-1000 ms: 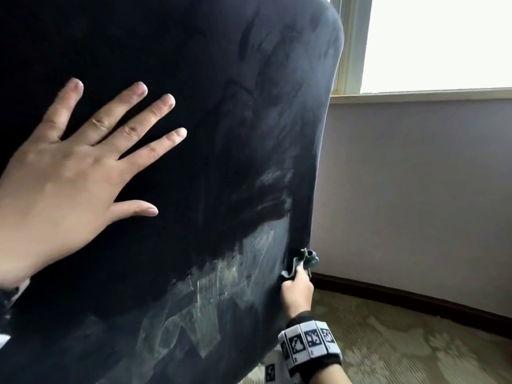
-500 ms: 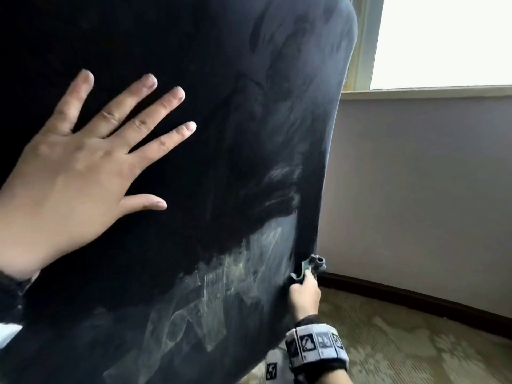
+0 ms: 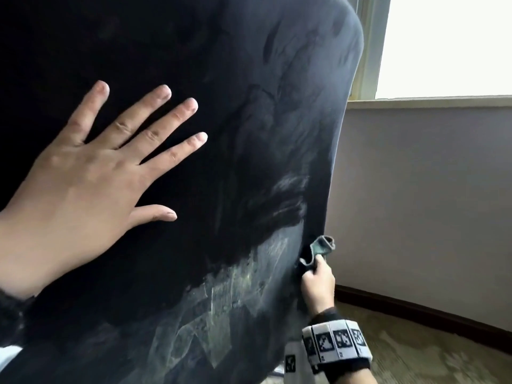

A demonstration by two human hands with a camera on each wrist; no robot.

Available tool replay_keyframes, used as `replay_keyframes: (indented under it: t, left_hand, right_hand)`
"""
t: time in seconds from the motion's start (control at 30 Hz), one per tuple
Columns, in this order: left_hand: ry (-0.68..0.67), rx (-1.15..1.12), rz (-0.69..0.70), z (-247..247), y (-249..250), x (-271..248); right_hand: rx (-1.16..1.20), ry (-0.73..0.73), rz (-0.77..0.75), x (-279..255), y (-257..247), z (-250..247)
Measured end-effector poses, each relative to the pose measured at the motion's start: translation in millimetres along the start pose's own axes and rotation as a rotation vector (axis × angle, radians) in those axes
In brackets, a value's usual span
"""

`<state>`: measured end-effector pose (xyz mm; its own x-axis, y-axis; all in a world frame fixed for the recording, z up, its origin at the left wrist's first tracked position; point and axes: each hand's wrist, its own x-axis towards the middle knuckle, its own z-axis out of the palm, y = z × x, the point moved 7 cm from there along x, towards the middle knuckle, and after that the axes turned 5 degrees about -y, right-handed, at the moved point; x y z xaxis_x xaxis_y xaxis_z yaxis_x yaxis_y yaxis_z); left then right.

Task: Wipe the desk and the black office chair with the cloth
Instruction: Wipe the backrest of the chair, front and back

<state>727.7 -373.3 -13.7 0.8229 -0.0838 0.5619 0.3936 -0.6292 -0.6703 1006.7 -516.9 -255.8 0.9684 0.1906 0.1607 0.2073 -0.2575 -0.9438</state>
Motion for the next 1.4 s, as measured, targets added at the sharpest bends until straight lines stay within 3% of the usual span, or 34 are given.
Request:
replay_keyframes:
  t: [0.1,0.23,0.3,0.37,0.47,0.53,0.63,0.7,0.77,0.93,1.03,1.17,1.23,1.3,1.4]
  left_hand:
    - [0.012,0.011,0.023,-1.7,0.4,3.0]
    - [0.027,0.017,0.006,-1.9,3.9,-1.5]
    - [0.033,0.011,0.005,-3.3,1.0,-0.3]
    - [0.023,0.019,0.008,-1.6,-1.9,0.3]
    - [0.001,0.026,0.004,4.4,-3.6,-1.9]
    - [0.010,0.039,0.013,3.8,-4.1,-0.9]
    - [0.020,0.034,-0.002,3.4,-5.4,-4.9]
    - [0.026,0.036,-0.005,3.9,-6.1,-7.3]
    - [0.030,0.022,-0.011,3.3,-9.2,-8.6]
    - [0.032,0.028,-0.021,1.3,-5.7,-9.7]
    - [0.037,0.016,-0.024,0.3,-5.7,-8.8]
    - [0.059,0.009,-0.028,0.5,-2.5,-7.6]
    - [0.067,0.001,-0.038,-0.7,-2.9,-7.4]
    - [0.063,-0.003,-0.037,-1.6,-3.3,-6.3]
    - [0.082,-0.018,-0.043,-2.3,-2.2,-6.1]
  right_hand:
    - [0.031,0.037,-0.082,7.4,-17.6,-5.3]
    - [-0.033,-0.043,0.273,-29.8,93.7,26.5]
    - [-0.054,-0.100,0.277,-36.6,101.9,28.5]
    - [-0.072,-0.085,0.157,-22.8,65.6,19.4]
    - [0.091,0.039,-0.232,-7.6,-37.5,0.1]
    - [0.123,0.088,-0.379,-19.9,-69.2,5.3]
    - [0.142,0.140,-0.458,-59.3,-34.2,25.8]
    - [0.101,0.089,-0.439,-85.1,-3.5,39.5]
    - [0.092,0.068,-0.444,-90.2,-8.7,39.6]
    - [0.042,0.200,-0.855,-48.3,-168.5,-19.1]
    - [0.097,0.184,-0.791,-29.0,-188.9,-22.3]
    - [0.065,0.157,-0.626,-92.6,-62.3,38.5]
    - [0.054,0.151,-0.603,-122.5,-28.5,56.6]
    - [0.083,0.134,-0.568,-121.0,-42.2,54.7]
    - [0.060,0.113,-0.660,-86.1,-123.3,28.2]
